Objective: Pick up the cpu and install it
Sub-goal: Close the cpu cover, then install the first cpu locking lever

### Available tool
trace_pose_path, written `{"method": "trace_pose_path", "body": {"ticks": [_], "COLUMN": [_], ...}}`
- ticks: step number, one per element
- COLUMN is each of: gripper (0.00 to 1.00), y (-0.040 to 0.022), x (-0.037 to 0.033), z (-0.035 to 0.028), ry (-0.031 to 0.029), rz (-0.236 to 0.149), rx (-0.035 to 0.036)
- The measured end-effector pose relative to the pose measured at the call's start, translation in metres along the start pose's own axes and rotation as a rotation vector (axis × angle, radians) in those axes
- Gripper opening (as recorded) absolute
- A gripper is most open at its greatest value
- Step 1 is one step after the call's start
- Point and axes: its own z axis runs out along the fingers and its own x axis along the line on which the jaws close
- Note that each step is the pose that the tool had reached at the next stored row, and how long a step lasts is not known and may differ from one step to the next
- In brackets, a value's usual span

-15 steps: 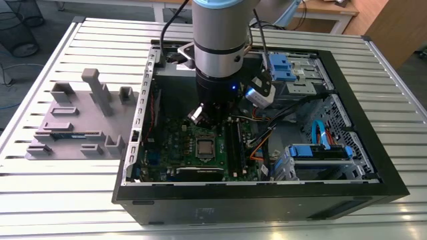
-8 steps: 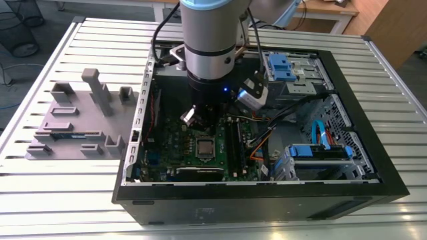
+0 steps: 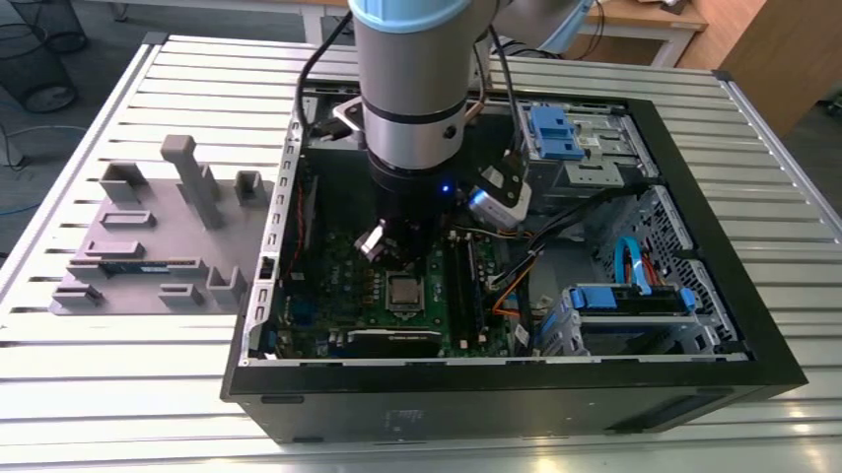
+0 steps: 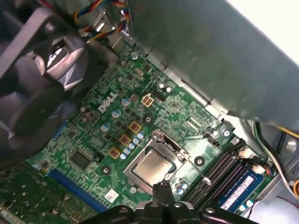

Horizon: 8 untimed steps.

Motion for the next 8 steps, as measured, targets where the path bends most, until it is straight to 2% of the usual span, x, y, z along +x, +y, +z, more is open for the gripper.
{"method": "trace_pose_path", "body": {"ticks": [8], "gripper": [0.11], "y": [-0.0002], "x": [0.0007], "z": [0.0002], "ry": [-0.0001], "rz": [0.000], "rx": [-0.0001]}}
